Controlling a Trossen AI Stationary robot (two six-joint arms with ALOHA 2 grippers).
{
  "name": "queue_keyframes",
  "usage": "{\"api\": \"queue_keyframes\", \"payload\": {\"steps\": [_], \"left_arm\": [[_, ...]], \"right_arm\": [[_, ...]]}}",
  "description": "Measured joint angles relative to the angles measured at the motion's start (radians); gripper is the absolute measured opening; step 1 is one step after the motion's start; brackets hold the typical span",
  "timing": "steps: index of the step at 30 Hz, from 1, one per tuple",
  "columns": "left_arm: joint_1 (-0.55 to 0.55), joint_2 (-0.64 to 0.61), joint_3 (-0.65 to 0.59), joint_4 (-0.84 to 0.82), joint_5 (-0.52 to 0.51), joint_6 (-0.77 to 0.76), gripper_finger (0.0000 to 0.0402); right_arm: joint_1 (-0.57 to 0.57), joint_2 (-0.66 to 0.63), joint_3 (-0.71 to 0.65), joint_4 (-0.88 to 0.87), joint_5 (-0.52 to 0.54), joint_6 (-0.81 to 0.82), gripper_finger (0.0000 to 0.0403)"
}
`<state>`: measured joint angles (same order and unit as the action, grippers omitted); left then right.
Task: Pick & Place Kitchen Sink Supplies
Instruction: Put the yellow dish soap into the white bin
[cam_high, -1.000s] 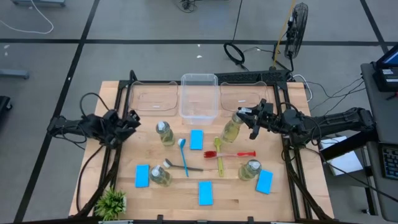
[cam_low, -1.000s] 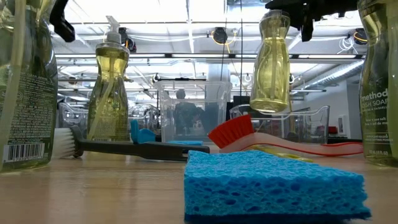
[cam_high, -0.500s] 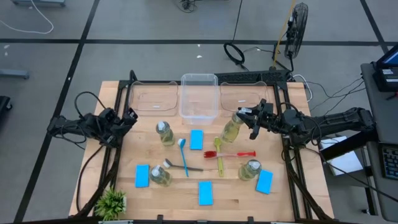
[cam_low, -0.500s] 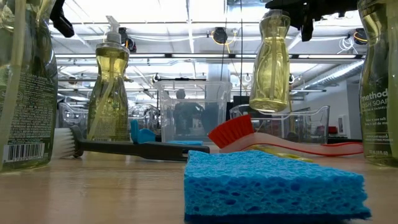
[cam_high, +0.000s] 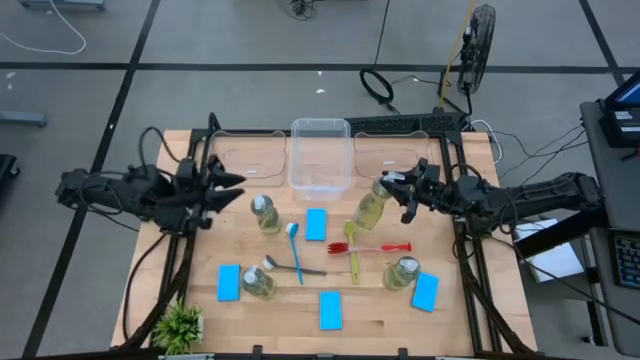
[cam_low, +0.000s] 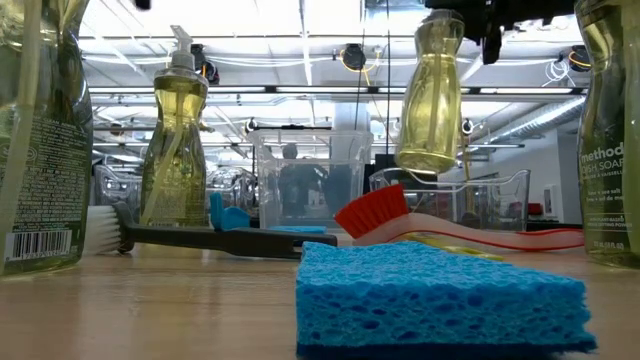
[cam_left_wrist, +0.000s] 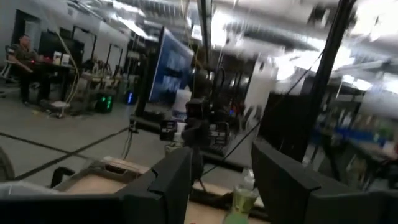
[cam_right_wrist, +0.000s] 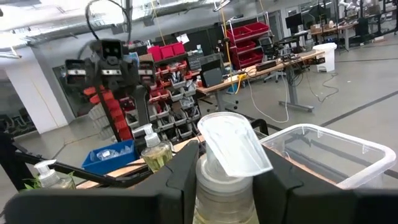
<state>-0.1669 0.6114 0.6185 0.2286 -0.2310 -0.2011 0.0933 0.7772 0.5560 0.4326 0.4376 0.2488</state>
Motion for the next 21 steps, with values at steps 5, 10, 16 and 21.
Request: {"api": "queue_keyframes", "payload": {"steps": [5,10,16,21], "left_arm": [[0.004,0.22,0.211,-0.121,-0.003,0.075,0.017],[0.041,0.39,0.386,-0.263,-0.011,0.076,0.017],[0.091,0.555,0.54,-0.297,0.06,0.067,0.0171],[0.124,0.679,0.656,-0.376,0.095,0.065,0.0171]], "right_arm": [[0.0,0.042,0.0,0.076,-0.044,0.001,0.0101],[0.0,0.088,0.0,0.137,-0.084,0.002,0.0101],[0.0,0.12,0.0,0.207,-0.132,0.0,0.0101],[0.0,0.125,0.0,0.266,-0.155,-0.006,0.0101]]}}
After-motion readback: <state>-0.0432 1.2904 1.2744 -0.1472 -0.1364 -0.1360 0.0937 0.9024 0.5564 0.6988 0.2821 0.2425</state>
